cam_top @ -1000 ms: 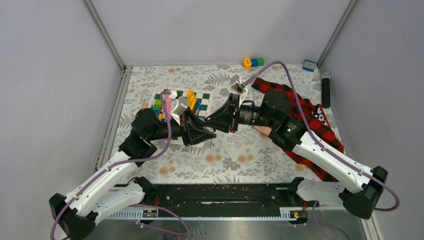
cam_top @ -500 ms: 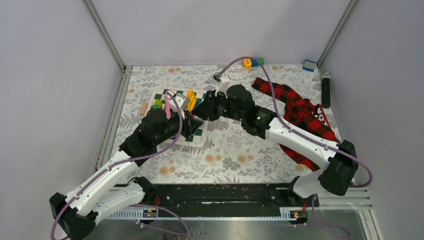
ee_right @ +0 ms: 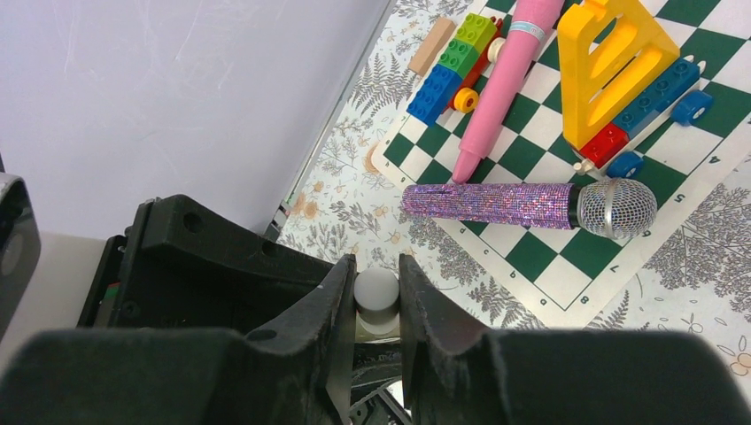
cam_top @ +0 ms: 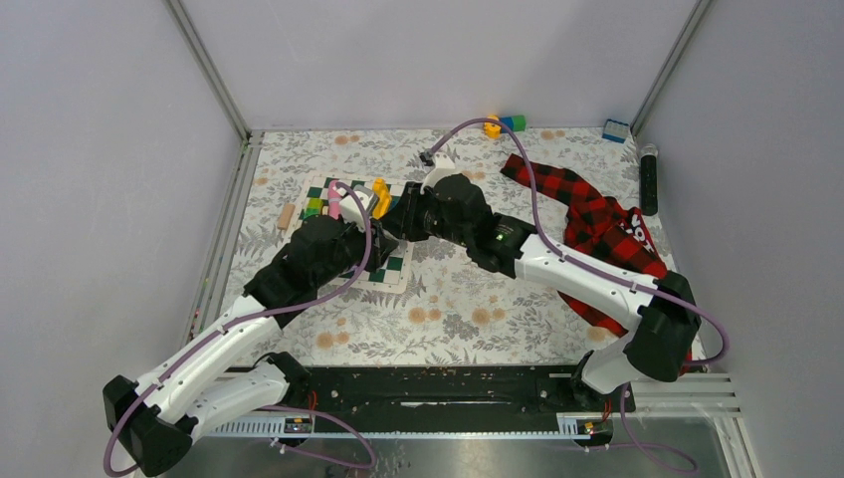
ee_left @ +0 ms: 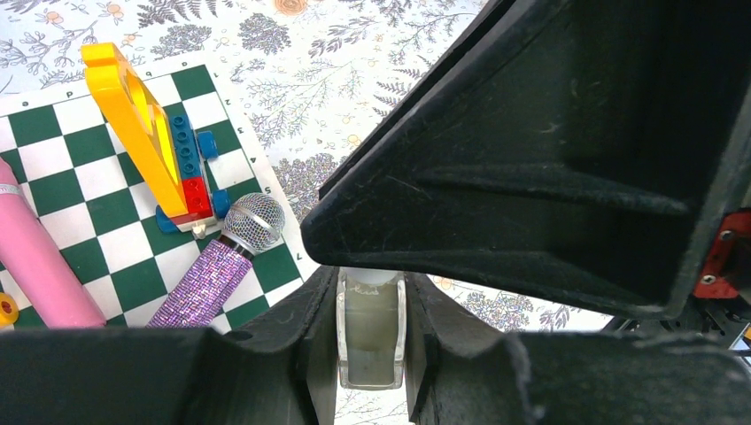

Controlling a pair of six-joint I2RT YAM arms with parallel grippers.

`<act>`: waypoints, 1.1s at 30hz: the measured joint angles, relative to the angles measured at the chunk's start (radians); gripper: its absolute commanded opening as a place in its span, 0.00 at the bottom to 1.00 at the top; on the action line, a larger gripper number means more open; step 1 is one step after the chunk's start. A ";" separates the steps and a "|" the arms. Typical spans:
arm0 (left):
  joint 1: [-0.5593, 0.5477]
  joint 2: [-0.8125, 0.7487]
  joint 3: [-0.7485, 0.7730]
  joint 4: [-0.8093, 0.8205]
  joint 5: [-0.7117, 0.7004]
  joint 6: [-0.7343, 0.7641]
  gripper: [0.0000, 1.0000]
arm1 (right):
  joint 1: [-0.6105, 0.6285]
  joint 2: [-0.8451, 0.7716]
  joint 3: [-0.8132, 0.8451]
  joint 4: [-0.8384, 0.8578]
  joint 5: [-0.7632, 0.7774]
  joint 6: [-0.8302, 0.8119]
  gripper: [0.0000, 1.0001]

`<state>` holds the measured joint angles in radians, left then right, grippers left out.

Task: Paint the nails
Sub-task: Screw the nail polish bottle.

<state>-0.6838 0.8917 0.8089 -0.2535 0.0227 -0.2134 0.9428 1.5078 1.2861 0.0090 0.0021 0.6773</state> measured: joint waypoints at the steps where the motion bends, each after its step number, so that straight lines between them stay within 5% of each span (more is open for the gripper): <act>1: 0.000 0.000 0.000 0.000 0.001 0.002 0.00 | 0.000 -0.001 0.000 0.000 0.001 -0.006 0.20; 6: -0.008 0.002 0.005 0.025 0.036 0.007 0.00 | 0.008 -0.039 0.000 -0.029 0.014 -0.054 0.48; 12: -0.015 0.006 0.011 0.069 0.070 0.013 0.00 | 0.032 -0.158 0.010 -0.096 0.047 -0.156 0.69; 26: -0.021 0.007 0.011 0.175 0.293 0.021 0.00 | 0.003 -0.486 -0.132 -0.202 0.136 -0.241 0.89; 33: -0.021 0.039 0.014 0.283 0.583 -0.035 0.00 | -0.076 -0.687 -0.278 -0.076 -0.121 -0.327 0.91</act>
<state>-0.7044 0.9310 0.8230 0.0299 0.6052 -0.2485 0.8673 0.8207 1.0077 -0.0669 -0.1192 0.3504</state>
